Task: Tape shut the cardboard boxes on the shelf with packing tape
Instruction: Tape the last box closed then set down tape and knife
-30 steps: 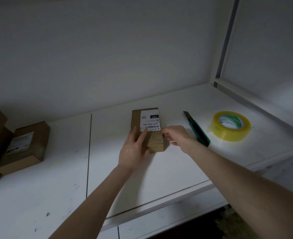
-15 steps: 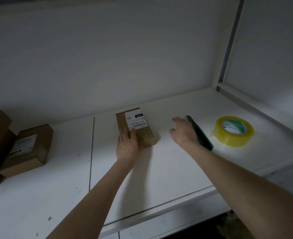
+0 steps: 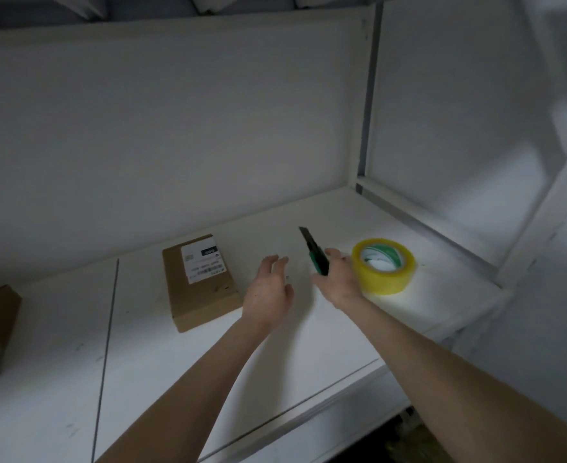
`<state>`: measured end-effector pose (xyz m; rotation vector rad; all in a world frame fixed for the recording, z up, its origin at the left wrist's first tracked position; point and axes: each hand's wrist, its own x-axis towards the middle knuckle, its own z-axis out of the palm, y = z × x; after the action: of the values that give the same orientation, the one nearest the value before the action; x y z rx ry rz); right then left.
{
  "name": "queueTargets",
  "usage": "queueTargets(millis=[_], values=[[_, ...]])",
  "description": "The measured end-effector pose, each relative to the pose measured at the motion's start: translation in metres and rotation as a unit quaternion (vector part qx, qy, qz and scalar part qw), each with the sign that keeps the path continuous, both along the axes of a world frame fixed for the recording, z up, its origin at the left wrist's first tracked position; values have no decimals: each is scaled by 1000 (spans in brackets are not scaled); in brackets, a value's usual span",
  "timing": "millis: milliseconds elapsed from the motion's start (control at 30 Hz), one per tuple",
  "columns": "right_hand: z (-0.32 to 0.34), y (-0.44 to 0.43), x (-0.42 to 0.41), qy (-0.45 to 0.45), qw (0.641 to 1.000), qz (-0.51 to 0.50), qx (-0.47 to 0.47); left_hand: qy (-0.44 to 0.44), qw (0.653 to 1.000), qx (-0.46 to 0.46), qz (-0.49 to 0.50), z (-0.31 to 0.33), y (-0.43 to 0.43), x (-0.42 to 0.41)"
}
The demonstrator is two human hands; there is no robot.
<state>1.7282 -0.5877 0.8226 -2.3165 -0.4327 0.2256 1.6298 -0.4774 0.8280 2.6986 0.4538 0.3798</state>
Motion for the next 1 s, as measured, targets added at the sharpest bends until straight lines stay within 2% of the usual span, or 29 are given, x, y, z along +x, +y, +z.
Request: queueTargets(millis=[133,300,367,433,567,733,800,900,1000], values=[[28,-41,38,-69,992,-109,11,18,997,-62,-32,1,-24,35],[19,-94,75,-18,979,-197,51,56,978,-196,-48,-3,-60,87],[11,-101,79,1,979,-196,55,70,975,-202,-63,-8,-71,101],[8,-102,80,18,979,-192,65,38,975,-211,-51,-13,-76,108],[4,-94,80,22,984,-167,66,-13,978,-207,19,-21,-68,106],[2,-79,76,49,986,-111,115,-56,971,-219,76,-24,-27,80],[0,-80,78,26,991,-123,52,-63,971,-213,84,-26,-13,66],[-6,-86,76,-21,985,-89,-148,-72,970,-214,88,-28,-7,49],[-13,-85,65,-44,971,-60,-228,-80,970,-210,94,-32,-12,40]])
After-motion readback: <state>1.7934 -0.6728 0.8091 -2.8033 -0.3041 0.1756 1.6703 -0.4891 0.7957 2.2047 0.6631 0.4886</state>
